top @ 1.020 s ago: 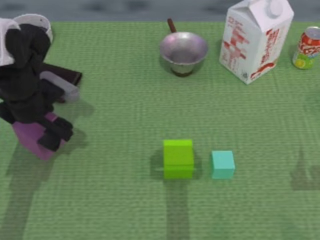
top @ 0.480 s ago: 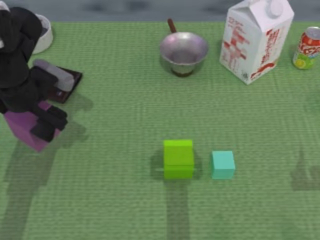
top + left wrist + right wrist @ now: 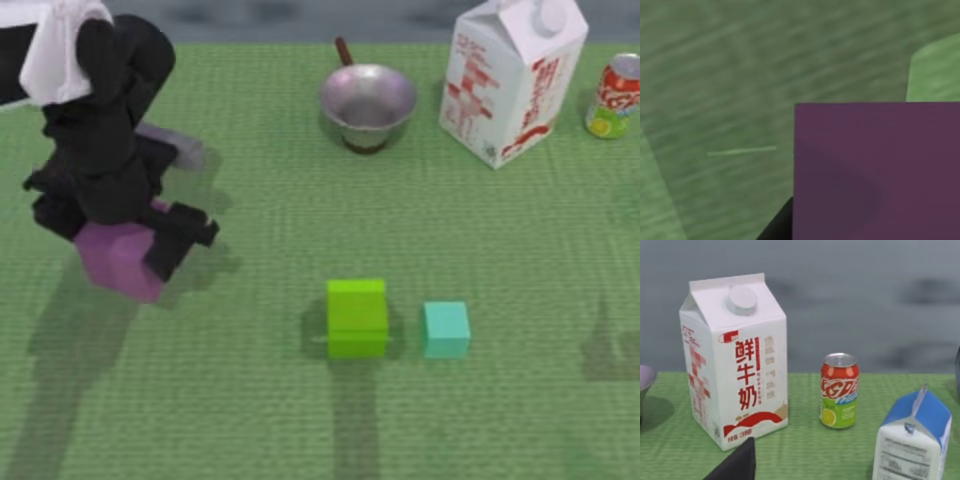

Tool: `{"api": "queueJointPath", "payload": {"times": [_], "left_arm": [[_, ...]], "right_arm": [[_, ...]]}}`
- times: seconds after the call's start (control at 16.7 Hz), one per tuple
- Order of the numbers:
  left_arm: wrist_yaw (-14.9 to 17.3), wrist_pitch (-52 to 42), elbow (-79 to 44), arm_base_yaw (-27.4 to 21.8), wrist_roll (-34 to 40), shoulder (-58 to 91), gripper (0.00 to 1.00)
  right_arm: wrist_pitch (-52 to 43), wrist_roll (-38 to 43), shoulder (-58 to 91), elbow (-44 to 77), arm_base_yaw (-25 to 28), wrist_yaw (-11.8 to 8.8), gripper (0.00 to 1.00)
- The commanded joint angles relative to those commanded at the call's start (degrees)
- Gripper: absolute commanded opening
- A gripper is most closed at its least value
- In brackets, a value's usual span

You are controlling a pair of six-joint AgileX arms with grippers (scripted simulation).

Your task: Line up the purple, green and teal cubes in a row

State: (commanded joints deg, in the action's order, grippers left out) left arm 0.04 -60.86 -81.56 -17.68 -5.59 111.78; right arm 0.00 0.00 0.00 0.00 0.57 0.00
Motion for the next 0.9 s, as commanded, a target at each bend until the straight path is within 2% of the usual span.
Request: {"api": "queueJointPath", "payload": {"times": [0.3,0.48,0.66,0.9], "left_arm": [[-0.11,-2.01,-2.49,-9.36,24.51,0.51,0.0],[-0.17,-2.58,-3.36,-13.77,34.51,0.08,0.0],[-0.23,-2.76,-3.83,-16.12,39.02,-0.32,0.0],[-0.23,-2.77,-3.85,-16.28,39.28,-0.35,0.0]], "right_arm": [[0.0,0.0,0.0,0.0,0.0,0.0,1.0],[0.0,0.0,0.0,0.0,0.0,0.0,1.0],[0.0,0.0,0.0,0.0,0.0,0.0,1.0],[0.0,0.0,0.0,0.0,0.0,0.0,1.0]]}}
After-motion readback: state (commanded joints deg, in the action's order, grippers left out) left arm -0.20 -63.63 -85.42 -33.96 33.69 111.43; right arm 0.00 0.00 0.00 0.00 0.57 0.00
